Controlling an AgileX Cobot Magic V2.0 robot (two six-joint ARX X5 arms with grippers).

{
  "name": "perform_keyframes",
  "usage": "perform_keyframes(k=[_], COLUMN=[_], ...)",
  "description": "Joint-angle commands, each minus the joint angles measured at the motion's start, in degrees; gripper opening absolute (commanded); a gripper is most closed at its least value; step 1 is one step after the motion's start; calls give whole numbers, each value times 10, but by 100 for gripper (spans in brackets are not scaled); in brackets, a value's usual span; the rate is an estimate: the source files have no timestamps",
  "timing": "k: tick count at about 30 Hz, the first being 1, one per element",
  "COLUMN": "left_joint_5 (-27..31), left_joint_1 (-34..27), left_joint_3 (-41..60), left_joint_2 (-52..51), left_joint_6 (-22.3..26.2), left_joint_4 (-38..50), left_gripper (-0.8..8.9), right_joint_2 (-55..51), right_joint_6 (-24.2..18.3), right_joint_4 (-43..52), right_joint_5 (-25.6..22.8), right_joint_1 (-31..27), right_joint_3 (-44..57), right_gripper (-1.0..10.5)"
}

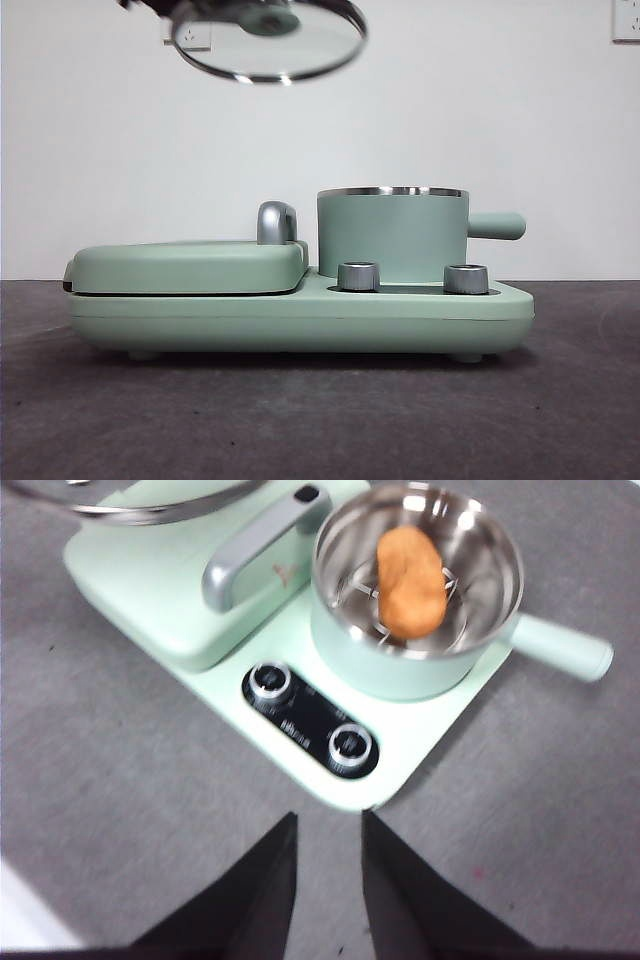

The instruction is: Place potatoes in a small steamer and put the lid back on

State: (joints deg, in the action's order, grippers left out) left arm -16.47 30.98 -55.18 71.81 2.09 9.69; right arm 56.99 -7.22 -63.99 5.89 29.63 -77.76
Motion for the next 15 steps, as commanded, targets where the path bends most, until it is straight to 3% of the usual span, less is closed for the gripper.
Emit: perform_keyframes(k=[1,10,15], left_joint_5=[-3,-5,-6], left_joint_1=[14,29,29], left_joint_3=[-37,-147,-216], left_joint_2=[41,180,249], left_joint_6=[1,25,34], left_joint_4=[29,53,54], left_gripper=[9,9,9], right_joint_2=[-48,-137,-141], right_joint_6=[13,53,54], right_joint_4=[9,-42,-84], right_joint_5=[1,1,1], right_joint_1=[9,10,10], right_joint_3=[27,84,85], right_gripper=[96,96,96])
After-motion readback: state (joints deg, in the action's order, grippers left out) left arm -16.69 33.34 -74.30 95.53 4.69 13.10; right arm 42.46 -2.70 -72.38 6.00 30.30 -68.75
